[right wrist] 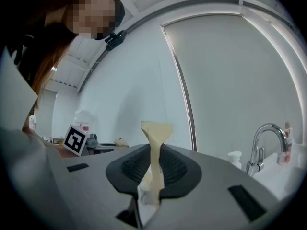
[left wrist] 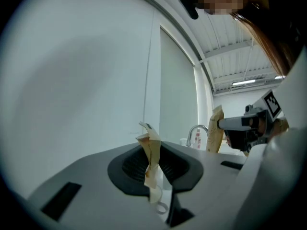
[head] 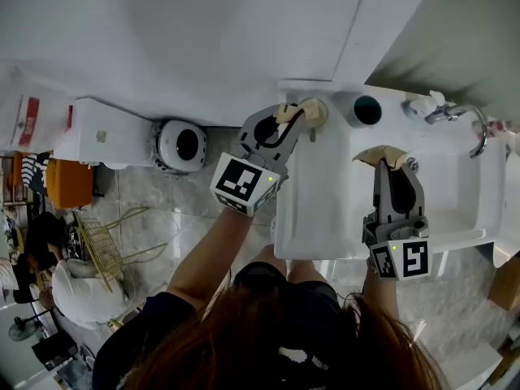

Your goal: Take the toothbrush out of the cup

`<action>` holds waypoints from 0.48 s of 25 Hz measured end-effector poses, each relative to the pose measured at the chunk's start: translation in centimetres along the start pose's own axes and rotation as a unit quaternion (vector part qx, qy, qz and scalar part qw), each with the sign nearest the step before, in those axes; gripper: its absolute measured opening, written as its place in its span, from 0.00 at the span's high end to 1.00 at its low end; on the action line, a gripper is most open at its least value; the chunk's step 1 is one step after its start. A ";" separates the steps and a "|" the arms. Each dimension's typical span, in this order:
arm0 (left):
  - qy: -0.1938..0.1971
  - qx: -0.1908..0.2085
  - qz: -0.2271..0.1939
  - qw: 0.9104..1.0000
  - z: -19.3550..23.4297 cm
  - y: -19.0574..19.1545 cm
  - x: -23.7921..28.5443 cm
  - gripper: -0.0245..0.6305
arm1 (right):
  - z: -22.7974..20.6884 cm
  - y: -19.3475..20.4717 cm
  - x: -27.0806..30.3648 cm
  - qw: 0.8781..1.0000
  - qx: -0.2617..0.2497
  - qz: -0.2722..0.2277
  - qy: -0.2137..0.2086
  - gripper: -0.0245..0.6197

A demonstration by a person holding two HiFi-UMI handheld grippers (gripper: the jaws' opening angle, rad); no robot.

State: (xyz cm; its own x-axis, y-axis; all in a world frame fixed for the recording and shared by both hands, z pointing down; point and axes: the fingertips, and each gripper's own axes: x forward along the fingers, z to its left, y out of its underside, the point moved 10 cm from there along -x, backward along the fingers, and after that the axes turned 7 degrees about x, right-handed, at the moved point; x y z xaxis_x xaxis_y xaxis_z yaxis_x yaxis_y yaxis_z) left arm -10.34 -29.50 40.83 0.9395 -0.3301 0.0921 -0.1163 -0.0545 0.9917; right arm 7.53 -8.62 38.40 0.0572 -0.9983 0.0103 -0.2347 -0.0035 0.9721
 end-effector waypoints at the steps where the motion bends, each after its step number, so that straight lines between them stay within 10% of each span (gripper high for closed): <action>1: -0.002 -0.004 -0.003 1.000 0.0 -0.9 -0.6 0.87 | 0.2 -0.4 -0.1 1.000 -0.003 -0.004 -0.002 0.85; 12: -0.025 0.051 0.003 0.998 -1.7 -7.5 -8.5 0.87 | 2.5 -5.0 -1.9 0.998 -0.034 -0.045 -0.025 0.85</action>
State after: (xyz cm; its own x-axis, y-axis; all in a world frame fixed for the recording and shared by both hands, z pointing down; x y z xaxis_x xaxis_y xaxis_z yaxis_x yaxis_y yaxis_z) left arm -16.93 -24.67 32.77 0.9218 -0.3768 0.0908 -0.1561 -0.1464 0.9768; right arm 6.15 -6.84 32.94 0.0267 -0.9957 -0.0881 -0.1633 -0.0913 0.9823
